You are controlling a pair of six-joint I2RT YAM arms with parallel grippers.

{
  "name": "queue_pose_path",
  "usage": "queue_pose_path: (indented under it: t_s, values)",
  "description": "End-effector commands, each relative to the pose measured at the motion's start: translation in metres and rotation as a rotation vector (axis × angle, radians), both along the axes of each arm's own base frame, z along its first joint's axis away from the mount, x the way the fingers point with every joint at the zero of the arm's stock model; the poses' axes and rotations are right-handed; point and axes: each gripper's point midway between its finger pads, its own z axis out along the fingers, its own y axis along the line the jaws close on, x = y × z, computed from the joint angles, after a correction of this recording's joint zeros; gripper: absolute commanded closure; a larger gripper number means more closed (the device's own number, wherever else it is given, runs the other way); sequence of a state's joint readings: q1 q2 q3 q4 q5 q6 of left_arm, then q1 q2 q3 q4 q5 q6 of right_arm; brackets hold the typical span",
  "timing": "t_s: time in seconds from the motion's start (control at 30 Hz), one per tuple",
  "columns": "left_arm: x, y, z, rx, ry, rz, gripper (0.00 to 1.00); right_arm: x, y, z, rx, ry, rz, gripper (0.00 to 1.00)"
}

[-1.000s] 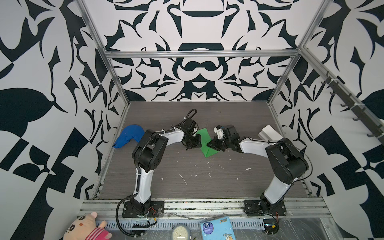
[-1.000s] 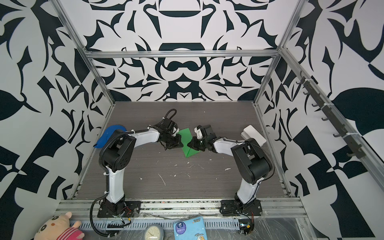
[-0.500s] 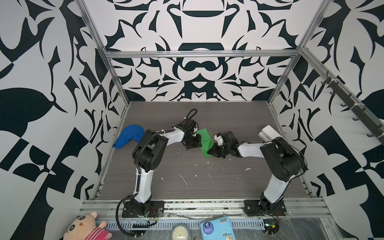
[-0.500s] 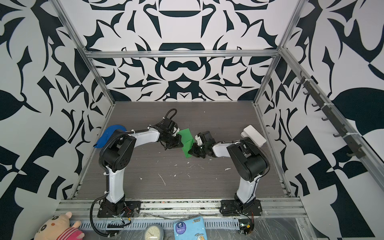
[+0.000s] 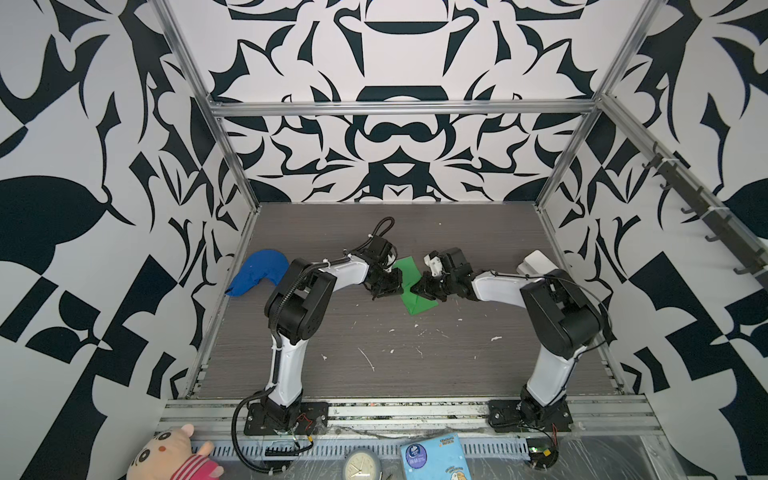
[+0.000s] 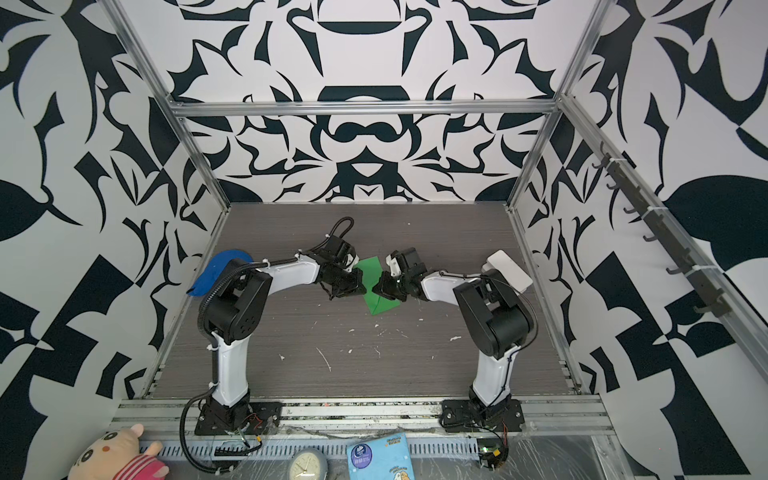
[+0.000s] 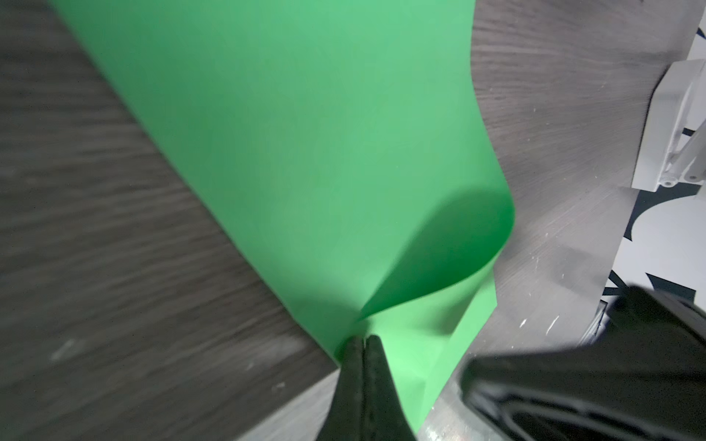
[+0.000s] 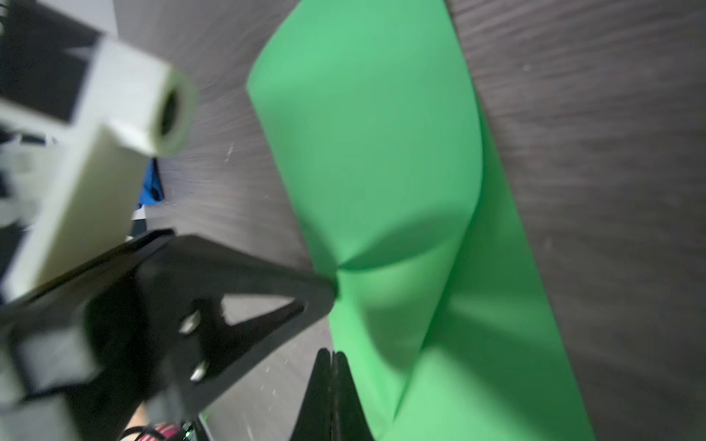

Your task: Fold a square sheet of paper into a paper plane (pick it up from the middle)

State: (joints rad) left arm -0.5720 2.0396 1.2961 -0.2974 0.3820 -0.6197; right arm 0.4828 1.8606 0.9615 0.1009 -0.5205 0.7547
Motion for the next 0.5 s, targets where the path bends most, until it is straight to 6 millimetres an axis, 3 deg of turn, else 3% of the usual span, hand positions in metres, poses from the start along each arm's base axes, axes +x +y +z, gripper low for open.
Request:
queue_pose_path:
  t_s: [0.0,0.17,0.27,0.33,0.47]
  values:
    - [-0.014,0.028,-0.042,0.148,0.086,0.024,1.00,0.003,-0.003,-0.006,-0.012,0.004,0.009,1.00]
    - [-0.014,0.031,-0.044,0.161,0.086,0.028,1.00,-0.006,-0.036,-0.017,-0.039,0.018,-0.058,1.00]
    - [-0.014,0.031,-0.045,0.165,0.088,0.023,1.00,-0.011,-0.050,-0.009,-0.047,0.001,-0.074,1.00]
    - [-0.014,0.031,-0.044,0.163,0.085,0.020,1.00,-0.006,-0.050,0.006,-0.047,-0.032,-0.065,1.00]
    - [-0.014,0.030,-0.044,0.161,0.085,0.010,1.00,0.012,-0.029,0.035,0.021,-0.096,-0.027,1.00]
